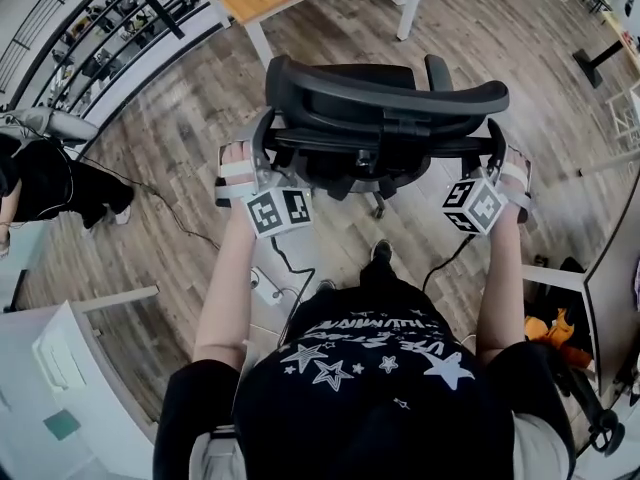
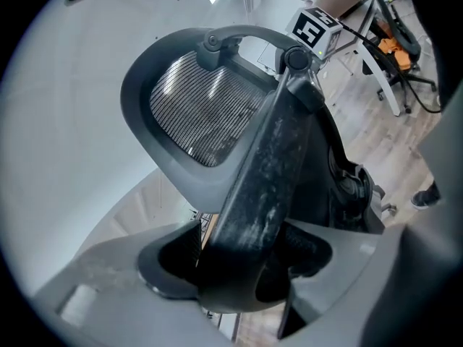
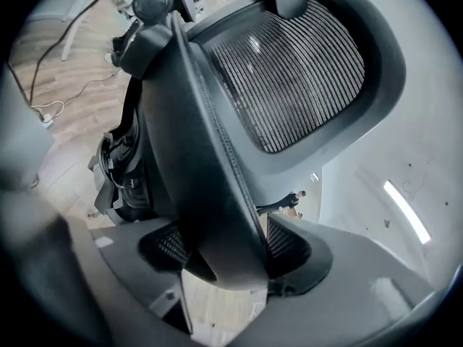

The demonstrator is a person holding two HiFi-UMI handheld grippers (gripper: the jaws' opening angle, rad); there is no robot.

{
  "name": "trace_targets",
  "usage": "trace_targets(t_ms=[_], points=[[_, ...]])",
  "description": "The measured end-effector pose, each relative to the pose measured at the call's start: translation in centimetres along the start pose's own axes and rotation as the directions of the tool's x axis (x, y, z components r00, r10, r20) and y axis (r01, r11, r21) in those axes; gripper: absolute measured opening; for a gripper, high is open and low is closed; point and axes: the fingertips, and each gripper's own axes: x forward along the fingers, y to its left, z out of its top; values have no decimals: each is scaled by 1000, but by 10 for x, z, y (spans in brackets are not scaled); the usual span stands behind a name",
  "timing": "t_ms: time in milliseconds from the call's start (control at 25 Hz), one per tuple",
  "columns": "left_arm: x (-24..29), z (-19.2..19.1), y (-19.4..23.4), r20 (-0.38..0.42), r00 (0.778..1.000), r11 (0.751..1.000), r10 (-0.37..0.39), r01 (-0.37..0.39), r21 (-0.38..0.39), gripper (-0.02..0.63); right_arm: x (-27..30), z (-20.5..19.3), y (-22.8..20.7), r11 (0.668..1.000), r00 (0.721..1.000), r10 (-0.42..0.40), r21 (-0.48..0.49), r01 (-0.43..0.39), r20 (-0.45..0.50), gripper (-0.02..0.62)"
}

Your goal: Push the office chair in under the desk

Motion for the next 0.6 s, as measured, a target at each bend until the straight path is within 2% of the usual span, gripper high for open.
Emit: trace_targets(t_ms=[120,200,600], points=[[48,4,14,-35,999,1000,-6,6,-12,313,52,10,-22,1000,1000,20,-18,-19,16,296],[62,4,17,-40,999,1000,-1,1,-8,313,68,13,-28,1000,999,21,-21,-20,25,294],[69,-4,7,-75,996,999,46,-45,20,313,83,14,-23,999,997,-18,-30,20,78,291]])
